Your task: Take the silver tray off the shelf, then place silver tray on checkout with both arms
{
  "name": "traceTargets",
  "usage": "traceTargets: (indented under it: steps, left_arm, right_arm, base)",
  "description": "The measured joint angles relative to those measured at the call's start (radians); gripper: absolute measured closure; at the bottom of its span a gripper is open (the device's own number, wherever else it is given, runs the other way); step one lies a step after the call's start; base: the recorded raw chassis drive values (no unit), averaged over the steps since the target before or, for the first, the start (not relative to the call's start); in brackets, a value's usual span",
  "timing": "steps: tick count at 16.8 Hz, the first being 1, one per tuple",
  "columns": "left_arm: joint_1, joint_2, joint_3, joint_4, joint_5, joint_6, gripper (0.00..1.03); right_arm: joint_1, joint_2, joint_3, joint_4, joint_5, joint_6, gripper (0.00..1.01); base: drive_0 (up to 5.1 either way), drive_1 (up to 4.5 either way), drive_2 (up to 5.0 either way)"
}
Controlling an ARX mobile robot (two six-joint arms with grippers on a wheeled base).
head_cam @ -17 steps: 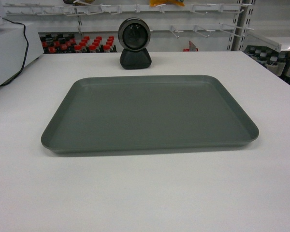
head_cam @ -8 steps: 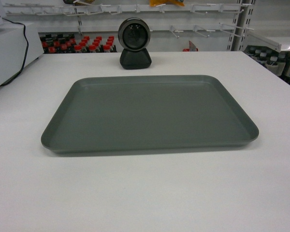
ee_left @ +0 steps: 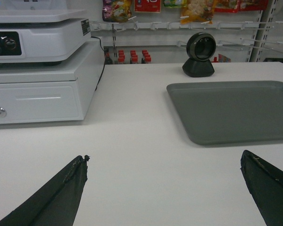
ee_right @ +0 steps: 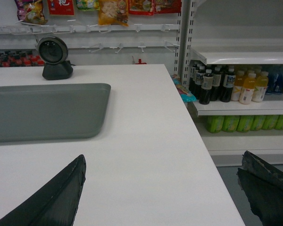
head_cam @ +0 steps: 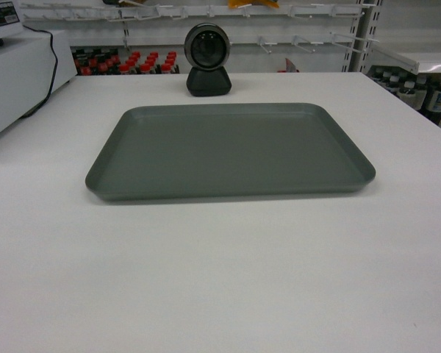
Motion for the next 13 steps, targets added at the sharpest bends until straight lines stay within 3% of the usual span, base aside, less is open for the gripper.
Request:
traceTargets:
  steps: [13]
  left_arm:
    - [0.000,0.000,0.000,-0.002,0.000,0.000,0.05]
  right_arm:
    - [0.000,0.000,0.000,-0.002,0.000,0.000,0.03]
  base:
    - [0.0,-4.23,4.2]
